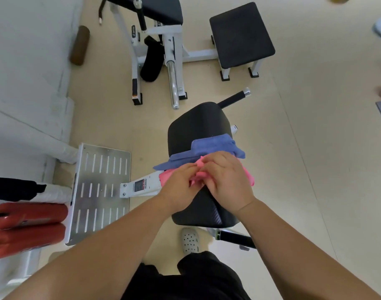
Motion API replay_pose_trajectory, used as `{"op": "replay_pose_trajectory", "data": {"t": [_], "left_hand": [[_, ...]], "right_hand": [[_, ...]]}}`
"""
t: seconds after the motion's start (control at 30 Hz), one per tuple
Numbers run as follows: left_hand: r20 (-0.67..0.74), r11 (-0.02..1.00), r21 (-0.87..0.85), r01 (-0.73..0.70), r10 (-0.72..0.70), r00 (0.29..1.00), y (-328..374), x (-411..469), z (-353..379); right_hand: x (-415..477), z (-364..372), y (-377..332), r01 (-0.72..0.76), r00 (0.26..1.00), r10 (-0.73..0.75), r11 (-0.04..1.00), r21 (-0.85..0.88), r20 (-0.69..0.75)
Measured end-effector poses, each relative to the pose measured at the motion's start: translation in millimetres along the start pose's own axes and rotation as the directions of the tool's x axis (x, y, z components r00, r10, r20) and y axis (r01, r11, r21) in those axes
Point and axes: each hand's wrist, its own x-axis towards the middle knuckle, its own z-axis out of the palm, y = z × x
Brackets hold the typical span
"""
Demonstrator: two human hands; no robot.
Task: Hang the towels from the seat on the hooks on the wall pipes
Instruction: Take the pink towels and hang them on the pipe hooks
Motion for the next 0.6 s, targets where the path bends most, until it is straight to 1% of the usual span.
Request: {"op": "replay_pose_trajectory", "data": {"t": [0.07, 0.13, 0.17, 0.23, 0.3, 0.4, 0.5, 0.6], "left_hand": [[-0.104, 0.997, -0.077, 0.01, -0.018, 0.994, 11.6, -6.3, -11.2], [-0.196, 0.997, -0.081, -0.013, -0.003, 0.981, 18.0, -15.6, -24.8], [-0.215, 0.997, -0.075, 0.005, -0.021, 0.976, 23.4, -21.5, -33.9], [-0.207, 0.991, -0.103, 0.085, -0.105, 0.973, 30.9, -33.2, -54.2], [-0.192, 0.98, -0.16, 0.119, -0.15, 0.97, 33.3, -47.5, -76.3], [-0.242, 0.966, -0.221, 0.134, -0.188, 0.952, 28.9, -73.4, -115.6], [-0.302, 0.943, -0.279, 0.184, -0.268, 0.915, 17.7, -108.0, -153.3], [-0.388, 0.937, -0.244, 0.252, -0.332, 0.86, 3.3, -153.4, -184.1]], "right_hand": [[4.0, -10.6, -10.8, -0.004, 0.998, 0.007, 0.999, 0.036, -0.06], [7.2, -21.3, -19.8, -0.025, 0.995, 0.033, 0.996, 0.081, -0.094], [9.7, -26.9, -24.4, -0.033, 0.995, 0.042, 0.995, 0.099, -0.096], [16.8, -37.2, -32.6, -0.008, 0.996, 0.018, 0.993, 0.114, -0.088], [27.2, -44.6, -41.1, 0.063, 0.995, -0.054, 0.991, 0.114, -0.084], [49.6, -50.5, -62.2, 0.162, 0.985, -0.149, 0.973, 0.166, -0.086], [75.3, -49.8, -97.4, 0.163, 0.986, -0.162, 0.953, 0.257, -0.026], [101.0, -44.7, -140.6, 0.117, 0.988, -0.146, 0.929, 0.351, 0.056]]}}
